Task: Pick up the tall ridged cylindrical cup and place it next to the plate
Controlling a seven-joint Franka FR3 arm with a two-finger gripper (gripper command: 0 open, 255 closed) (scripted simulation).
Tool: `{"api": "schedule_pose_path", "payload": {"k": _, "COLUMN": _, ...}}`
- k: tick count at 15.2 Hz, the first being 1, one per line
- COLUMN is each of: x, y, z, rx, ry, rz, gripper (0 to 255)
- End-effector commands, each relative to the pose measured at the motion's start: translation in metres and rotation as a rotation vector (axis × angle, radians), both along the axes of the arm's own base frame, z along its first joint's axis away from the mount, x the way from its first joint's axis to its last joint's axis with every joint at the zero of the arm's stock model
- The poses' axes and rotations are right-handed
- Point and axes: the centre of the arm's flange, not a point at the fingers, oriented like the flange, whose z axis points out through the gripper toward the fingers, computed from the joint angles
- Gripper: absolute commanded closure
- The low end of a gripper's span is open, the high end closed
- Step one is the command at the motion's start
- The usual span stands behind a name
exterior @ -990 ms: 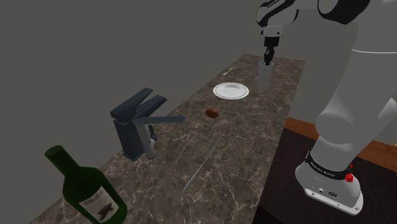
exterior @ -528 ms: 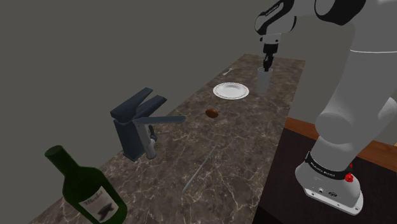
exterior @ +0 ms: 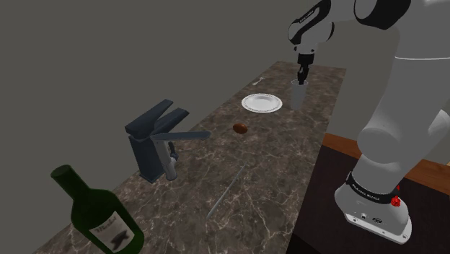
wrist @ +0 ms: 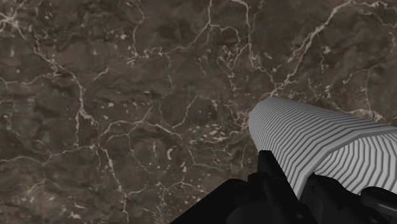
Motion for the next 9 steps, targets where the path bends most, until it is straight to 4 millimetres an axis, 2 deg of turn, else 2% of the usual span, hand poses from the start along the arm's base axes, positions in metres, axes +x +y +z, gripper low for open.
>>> {"api": "schedule_pose_path", "payload": {"k": 1, "x": 0.0, "y": 0.0, "z": 0.0, "rx": 0.0, "ry": 0.0, "rz": 0.0, "gripper": 255}}
{"api": "schedule_pose_path", "payload": {"k": 2, "x": 0.0, "y": 0.0, "z": 0.0, "rx": 0.0, "ry": 0.0, "rz": 0.0, "gripper": 255}}
{"api": "schedule_pose_path", "payload": {"k": 3, "x": 0.0, "y": 0.0, "z": 0.0, "rx": 0.0, "ry": 0.0, "rz": 0.0, "gripper": 0}}
{"api": "schedule_pose_path", "payload": {"k": 8, "x": 0.0, "y": 0.0, "z": 0.0, "rx": 0.0, "ry": 0.0, "rz": 0.0, "gripper": 0}}
{"api": "schedule_pose_path", "payload": {"k": 9, "x": 0.001, "y": -0.001, "z": 0.013, "rx": 0.0, "ry": 0.0, "rz": 0.0, "gripper": 0}}
